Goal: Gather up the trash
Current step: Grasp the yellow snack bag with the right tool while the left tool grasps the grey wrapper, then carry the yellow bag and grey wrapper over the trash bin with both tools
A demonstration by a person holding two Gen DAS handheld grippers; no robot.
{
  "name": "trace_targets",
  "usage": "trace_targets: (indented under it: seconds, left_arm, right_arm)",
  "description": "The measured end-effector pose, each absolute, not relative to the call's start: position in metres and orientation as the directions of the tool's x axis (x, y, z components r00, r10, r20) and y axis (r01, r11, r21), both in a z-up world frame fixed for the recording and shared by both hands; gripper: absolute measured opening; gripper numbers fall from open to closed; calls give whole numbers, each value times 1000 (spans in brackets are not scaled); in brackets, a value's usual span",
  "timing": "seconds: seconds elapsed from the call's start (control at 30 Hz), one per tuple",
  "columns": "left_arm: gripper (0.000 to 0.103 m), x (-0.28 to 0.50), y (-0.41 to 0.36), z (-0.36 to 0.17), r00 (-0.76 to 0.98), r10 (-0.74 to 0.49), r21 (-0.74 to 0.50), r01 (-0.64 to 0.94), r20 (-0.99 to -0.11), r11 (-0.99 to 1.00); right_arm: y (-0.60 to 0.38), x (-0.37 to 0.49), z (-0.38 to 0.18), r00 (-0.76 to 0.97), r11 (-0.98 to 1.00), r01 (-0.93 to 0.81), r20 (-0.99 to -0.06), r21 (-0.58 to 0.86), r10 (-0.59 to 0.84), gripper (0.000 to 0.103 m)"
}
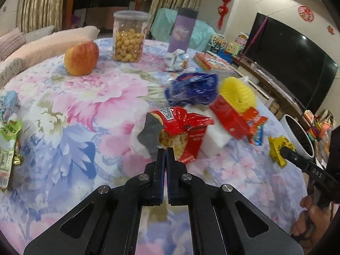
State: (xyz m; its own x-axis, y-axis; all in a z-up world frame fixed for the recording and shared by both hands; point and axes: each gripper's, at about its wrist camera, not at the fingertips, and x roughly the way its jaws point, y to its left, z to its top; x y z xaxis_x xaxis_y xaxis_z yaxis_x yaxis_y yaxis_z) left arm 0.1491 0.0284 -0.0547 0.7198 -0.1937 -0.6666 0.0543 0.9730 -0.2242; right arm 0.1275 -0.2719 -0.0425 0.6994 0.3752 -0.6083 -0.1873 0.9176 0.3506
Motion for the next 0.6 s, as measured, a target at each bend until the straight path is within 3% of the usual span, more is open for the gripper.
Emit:
trace_targets:
  seconds: [0.6]
  left_arm:
    - [1,130,-67,-18,702,-383,-250,290,-600,924]
  right_arm:
    - [-335,94,-20,764,913,-116,-553,391,333,0]
